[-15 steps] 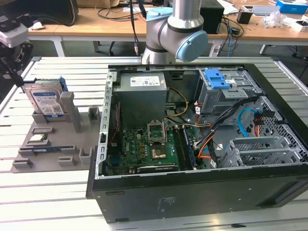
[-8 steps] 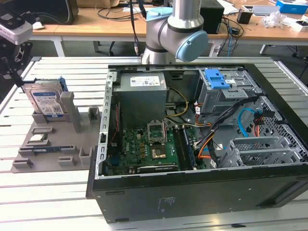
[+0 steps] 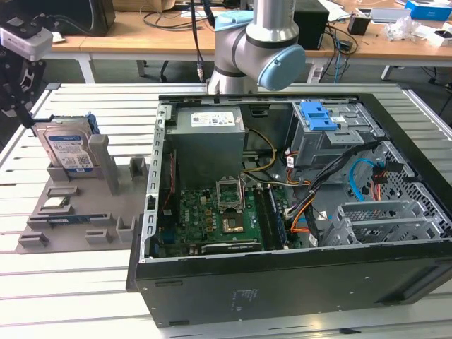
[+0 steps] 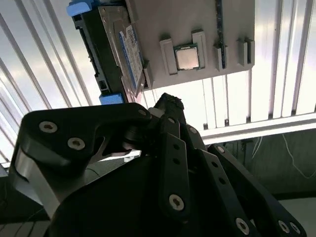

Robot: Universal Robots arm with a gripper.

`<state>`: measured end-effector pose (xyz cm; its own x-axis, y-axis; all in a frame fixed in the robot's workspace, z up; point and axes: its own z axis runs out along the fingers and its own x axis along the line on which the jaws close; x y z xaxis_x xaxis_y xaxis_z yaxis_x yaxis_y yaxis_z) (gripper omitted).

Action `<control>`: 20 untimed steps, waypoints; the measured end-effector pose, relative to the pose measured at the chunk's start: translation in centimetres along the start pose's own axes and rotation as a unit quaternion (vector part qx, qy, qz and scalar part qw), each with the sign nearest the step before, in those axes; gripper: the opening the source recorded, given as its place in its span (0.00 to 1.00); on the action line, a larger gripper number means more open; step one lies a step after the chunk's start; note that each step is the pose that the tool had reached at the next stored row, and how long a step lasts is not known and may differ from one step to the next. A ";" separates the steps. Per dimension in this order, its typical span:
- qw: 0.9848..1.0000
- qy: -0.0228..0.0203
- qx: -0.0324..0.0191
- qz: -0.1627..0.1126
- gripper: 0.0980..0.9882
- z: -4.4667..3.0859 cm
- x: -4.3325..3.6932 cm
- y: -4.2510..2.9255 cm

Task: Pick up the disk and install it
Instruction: 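Pick up the disk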

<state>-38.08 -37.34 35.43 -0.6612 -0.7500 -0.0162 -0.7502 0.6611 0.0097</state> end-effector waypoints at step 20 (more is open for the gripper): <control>0.982 0.006 0.000 -0.191 0.01 0.00 0.00 0.00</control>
<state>-38.07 -37.34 35.43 -0.3322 -0.9432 -0.0077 -0.9432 0.3322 0.0045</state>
